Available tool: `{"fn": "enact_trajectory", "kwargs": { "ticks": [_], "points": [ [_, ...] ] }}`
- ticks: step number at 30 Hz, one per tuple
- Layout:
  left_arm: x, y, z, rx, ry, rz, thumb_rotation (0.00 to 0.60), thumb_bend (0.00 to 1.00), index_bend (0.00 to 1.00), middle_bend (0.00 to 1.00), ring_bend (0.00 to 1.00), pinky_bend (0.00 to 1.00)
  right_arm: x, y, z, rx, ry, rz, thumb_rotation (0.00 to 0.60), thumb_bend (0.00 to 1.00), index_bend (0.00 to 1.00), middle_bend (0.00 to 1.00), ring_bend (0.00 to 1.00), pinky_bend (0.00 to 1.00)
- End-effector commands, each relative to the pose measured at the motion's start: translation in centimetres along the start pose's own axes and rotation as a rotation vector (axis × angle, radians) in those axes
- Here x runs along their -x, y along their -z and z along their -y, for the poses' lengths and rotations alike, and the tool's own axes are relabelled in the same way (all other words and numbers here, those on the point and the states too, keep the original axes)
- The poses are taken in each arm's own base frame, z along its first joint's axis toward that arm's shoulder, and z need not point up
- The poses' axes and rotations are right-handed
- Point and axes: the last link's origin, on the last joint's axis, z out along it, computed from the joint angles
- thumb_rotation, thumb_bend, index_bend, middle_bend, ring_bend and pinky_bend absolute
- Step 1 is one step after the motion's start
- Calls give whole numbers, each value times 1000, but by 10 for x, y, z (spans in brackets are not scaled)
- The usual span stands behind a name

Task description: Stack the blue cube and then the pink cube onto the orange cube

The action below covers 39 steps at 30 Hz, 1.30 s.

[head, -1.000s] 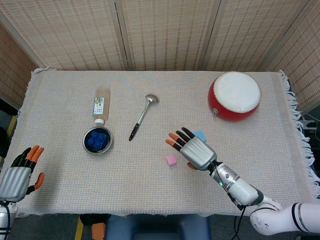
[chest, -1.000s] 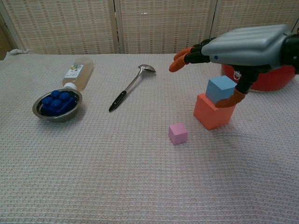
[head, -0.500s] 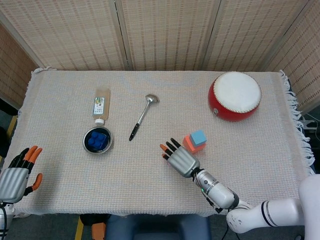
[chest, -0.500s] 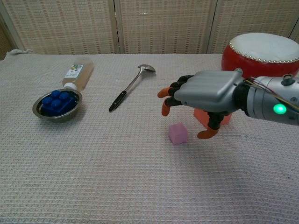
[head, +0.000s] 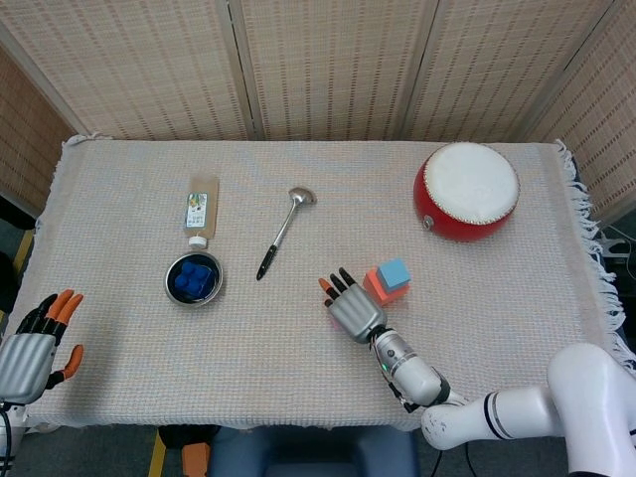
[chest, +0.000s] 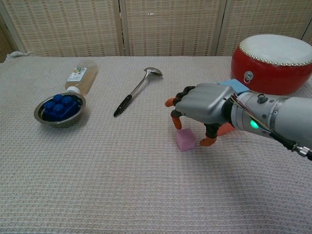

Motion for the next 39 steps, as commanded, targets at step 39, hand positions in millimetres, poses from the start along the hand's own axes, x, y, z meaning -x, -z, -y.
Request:
{"fn": "enact_trajectory", "kwargs": {
  "ticks": [39],
  "points": [
    [1,2,0,-2,-11,3,600,482,0,0,0,163,-52,21,-43,37,-182,-156,600,144,552,0,0,0]
  ]
}}
